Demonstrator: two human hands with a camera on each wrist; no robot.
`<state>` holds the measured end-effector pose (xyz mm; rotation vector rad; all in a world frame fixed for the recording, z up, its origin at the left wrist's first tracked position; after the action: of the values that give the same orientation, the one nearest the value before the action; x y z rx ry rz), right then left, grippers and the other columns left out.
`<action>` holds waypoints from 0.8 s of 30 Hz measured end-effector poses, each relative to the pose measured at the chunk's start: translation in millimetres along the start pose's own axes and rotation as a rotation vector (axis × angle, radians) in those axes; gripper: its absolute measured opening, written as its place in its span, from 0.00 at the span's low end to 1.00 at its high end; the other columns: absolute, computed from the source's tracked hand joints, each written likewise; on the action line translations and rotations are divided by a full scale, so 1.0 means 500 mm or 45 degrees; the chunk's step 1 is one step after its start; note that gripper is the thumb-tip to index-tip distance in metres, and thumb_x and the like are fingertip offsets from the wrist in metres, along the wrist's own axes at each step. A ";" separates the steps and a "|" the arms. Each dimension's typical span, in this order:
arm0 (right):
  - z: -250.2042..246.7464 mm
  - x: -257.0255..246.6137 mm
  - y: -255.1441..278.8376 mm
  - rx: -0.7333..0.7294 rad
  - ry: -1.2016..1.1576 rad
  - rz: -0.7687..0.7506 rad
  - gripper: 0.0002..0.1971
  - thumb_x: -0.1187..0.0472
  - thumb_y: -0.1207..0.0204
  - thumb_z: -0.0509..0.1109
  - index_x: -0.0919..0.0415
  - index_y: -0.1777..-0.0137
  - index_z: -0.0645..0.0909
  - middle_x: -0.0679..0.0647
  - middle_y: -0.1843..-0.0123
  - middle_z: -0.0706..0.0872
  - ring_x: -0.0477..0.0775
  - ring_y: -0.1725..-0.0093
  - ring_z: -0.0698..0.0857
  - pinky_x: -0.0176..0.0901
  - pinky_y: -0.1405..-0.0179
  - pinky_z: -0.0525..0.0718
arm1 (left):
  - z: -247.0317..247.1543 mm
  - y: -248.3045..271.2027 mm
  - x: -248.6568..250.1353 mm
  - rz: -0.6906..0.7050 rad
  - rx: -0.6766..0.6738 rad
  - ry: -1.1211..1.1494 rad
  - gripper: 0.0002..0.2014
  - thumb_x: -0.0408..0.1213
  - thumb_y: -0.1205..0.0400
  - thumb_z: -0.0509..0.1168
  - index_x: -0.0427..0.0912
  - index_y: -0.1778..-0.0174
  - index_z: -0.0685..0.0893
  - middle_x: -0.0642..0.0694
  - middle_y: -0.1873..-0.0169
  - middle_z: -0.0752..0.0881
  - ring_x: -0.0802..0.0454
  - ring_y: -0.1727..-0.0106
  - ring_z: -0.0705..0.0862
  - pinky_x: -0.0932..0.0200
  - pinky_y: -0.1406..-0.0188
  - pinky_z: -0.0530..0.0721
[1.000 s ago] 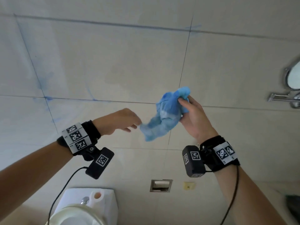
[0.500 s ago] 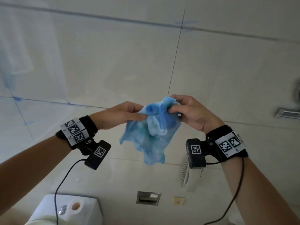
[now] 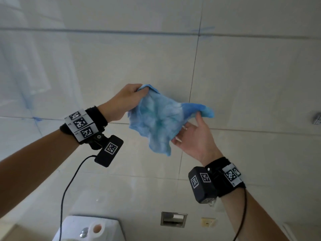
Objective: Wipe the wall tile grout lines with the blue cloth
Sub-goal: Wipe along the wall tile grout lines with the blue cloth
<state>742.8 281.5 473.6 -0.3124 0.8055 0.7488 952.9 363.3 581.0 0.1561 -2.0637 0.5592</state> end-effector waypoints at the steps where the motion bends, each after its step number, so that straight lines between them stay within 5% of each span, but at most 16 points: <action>1: 0.003 -0.008 -0.004 -0.012 -0.004 -0.066 0.38 0.26 0.17 0.59 0.61 0.34 0.87 0.60 0.40 0.91 0.61 0.43 0.90 0.57 0.41 0.86 | -0.008 0.002 -0.003 -0.045 0.021 0.011 0.18 0.43 0.07 0.59 0.30 0.46 0.86 0.44 0.62 0.89 0.51 0.64 0.87 0.58 0.67 0.83; 3: 0.009 -0.025 -0.008 -0.031 0.095 -0.163 0.33 0.30 0.14 0.60 0.58 0.27 0.85 0.57 0.37 0.90 0.60 0.39 0.89 0.59 0.40 0.84 | -0.018 0.013 -0.014 -0.127 0.013 0.036 0.16 0.40 0.07 0.59 0.33 0.50 0.87 0.48 0.70 0.85 0.55 0.73 0.83 0.64 0.78 0.78; 5: 0.025 -0.037 -0.007 -0.078 0.317 -0.237 0.22 0.45 0.12 0.68 0.59 0.27 0.84 0.56 0.42 0.90 0.58 0.43 0.88 0.54 0.46 0.85 | -0.023 0.025 -0.026 -0.227 -0.049 0.144 0.14 0.35 0.08 0.61 0.35 0.54 0.88 0.48 0.70 0.88 0.53 0.70 0.86 0.62 0.78 0.83; 7: 0.042 -0.050 -0.004 -0.109 0.496 -0.358 0.17 0.62 0.15 0.73 0.61 0.28 0.84 0.60 0.39 0.88 0.63 0.40 0.84 0.54 0.46 0.84 | -0.028 0.031 -0.036 -0.299 -0.140 0.348 0.10 0.31 0.09 0.62 0.34 0.45 0.90 0.41 0.56 0.93 0.46 0.55 0.91 0.56 0.60 0.93; 9: 0.060 -0.071 0.006 -0.165 0.528 -0.533 0.15 0.69 0.16 0.71 0.62 0.31 0.85 0.60 0.39 0.89 0.62 0.39 0.86 0.53 0.46 0.86 | -0.040 0.033 -0.036 -0.217 -0.217 0.555 0.14 0.30 0.09 0.61 0.35 0.29 0.85 0.39 0.39 0.90 0.44 0.40 0.90 0.53 0.42 0.91; 11: 0.075 -0.102 0.023 -0.266 0.648 -0.765 0.12 0.71 0.16 0.71 0.58 0.38 0.89 0.60 0.44 0.90 0.59 0.44 0.89 0.52 0.47 0.89 | -0.057 0.035 -0.034 -0.070 -0.271 0.719 0.18 0.30 0.09 0.60 0.39 0.22 0.80 0.41 0.33 0.87 0.46 0.35 0.88 0.54 0.37 0.89; 15: 0.068 -0.138 0.037 -0.303 1.338 -1.063 0.26 0.83 0.24 0.71 0.55 0.34 0.90 0.62 0.54 0.81 0.51 0.54 0.82 0.39 0.48 0.82 | -0.079 0.041 -0.046 -0.007 -0.344 0.726 0.20 0.23 0.09 0.56 0.45 0.28 0.85 0.42 0.42 0.91 0.47 0.46 0.92 0.54 0.47 0.91; 18: 0.061 -0.142 0.037 -0.245 1.444 -1.062 0.29 0.86 0.28 0.70 0.57 0.36 0.90 0.60 0.50 0.86 0.51 0.55 0.84 0.38 0.48 0.83 | -0.079 0.046 -0.060 -0.131 -0.327 0.797 0.29 0.17 0.15 0.50 0.50 0.40 0.90 0.44 0.54 0.91 0.49 0.56 0.91 0.58 0.58 0.91; 21: 0.057 -0.147 0.040 -0.199 1.432 -1.050 0.25 0.86 0.29 0.69 0.61 0.41 0.92 0.58 0.47 0.89 0.53 0.55 0.88 0.37 0.51 0.85 | -0.081 0.048 -0.069 -0.214 -0.399 0.881 0.15 0.27 0.22 0.57 0.46 0.57 0.88 0.46 0.57 0.86 0.47 0.58 0.85 0.58 0.60 0.87; 24: 0.061 -0.151 0.046 -0.143 1.426 -1.001 0.23 0.85 0.30 0.71 0.60 0.45 0.92 0.55 0.49 0.91 0.58 0.56 0.89 0.41 0.54 0.87 | -0.059 0.050 -0.064 -0.290 -0.382 1.024 0.08 0.33 0.20 0.57 0.39 0.60 0.80 0.42 0.58 0.85 0.44 0.57 0.86 0.53 0.54 0.86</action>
<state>708.2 277.0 550.8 -1.1238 1.5408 -0.2056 985.1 395.5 558.8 -0.0167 -1.2967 0.1213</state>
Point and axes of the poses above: each hand's wrist, its own y-axis away from the middle knuckle, its own z-axis out of the palm, x = y × z, the point moved 3 cm from there along -y, towards the middle knuckle
